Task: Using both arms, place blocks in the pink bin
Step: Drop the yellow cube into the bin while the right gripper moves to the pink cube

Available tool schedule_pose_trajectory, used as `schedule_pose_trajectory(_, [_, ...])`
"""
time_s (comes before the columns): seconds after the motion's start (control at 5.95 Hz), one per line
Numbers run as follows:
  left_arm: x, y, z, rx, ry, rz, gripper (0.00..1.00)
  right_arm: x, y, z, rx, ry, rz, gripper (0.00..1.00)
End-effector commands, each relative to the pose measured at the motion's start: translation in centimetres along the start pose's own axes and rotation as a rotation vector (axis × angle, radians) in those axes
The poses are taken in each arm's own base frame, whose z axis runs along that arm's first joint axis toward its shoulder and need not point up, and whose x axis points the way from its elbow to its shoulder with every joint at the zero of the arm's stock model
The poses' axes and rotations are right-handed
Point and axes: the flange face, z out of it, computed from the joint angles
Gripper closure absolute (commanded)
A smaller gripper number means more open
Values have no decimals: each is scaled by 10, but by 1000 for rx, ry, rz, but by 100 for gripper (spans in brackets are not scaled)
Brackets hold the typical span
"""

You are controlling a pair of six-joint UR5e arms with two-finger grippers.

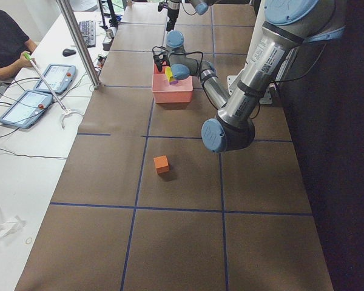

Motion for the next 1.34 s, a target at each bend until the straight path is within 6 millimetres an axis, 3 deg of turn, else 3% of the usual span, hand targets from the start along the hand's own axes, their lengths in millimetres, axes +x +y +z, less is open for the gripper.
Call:
schedule_pose_trajectory(0.0, [-1,24,34,8,-24,14,14,40,7,21,-33,63,-31,0])
schedule_pose_trajectory(0.17, [0,24,32,25,-16,15,0,56,9,32,-48,91,-71,0])
schedule_pose_trajectory(0.34, [0,24,32,26,-14,16,0,68,8,44,-72,112,-220,0])
schedule_pose_trajectory(0.5, [0,24,32,26,-14,16,0,70,10,42,-83,105,-301,0])
schedule_pose_trajectory(0.84, [1,23,31,41,-10,18,0,84,9,69,-141,129,-360,0])
schedule_pose_trajectory(1.18, [2,25,29,40,-5,19,0,78,6,87,-210,104,-333,0])
